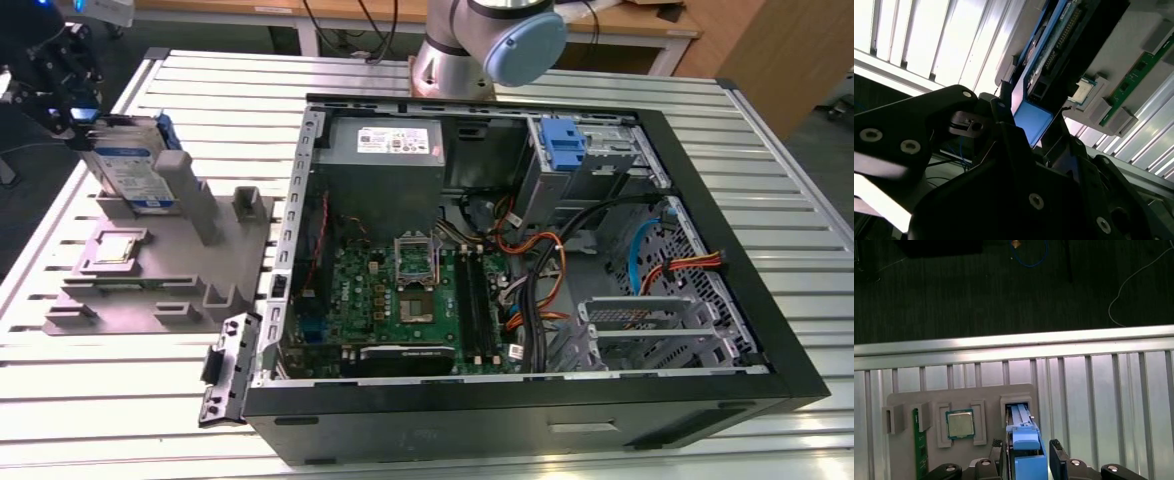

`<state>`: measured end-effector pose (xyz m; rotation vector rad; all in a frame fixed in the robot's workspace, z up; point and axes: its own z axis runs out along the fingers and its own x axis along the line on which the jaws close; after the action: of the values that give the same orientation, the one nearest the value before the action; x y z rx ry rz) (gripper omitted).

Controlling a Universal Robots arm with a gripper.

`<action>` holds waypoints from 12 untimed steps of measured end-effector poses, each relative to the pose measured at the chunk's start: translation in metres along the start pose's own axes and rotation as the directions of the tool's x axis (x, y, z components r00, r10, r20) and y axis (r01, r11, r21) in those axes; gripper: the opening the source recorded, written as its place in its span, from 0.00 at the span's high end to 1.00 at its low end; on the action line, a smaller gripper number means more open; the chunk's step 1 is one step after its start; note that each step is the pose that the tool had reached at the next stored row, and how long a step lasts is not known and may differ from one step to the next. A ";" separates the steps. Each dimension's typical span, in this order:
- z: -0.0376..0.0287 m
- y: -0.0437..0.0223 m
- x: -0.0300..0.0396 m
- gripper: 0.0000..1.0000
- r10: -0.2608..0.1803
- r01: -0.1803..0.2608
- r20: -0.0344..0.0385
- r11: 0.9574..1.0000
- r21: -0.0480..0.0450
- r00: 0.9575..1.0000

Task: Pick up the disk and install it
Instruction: 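Pick up the disk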

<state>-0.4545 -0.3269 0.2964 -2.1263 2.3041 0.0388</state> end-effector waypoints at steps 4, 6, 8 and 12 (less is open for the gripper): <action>0.0000 0.0000 0.0001 0.51 0.000 0.000 0.000 1.000 0.000 1.000; 0.0000 0.0000 0.0001 0.51 0.000 0.000 0.000 1.000 0.000 1.000; 0.0000 0.0000 0.0001 0.51 0.000 0.000 0.000 1.000 0.000 1.000; 0.0000 0.0000 0.0002 0.51 0.000 0.000 0.000 1.000 0.000 1.000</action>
<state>-0.4545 -0.3271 0.2964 -2.1263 2.3041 0.0388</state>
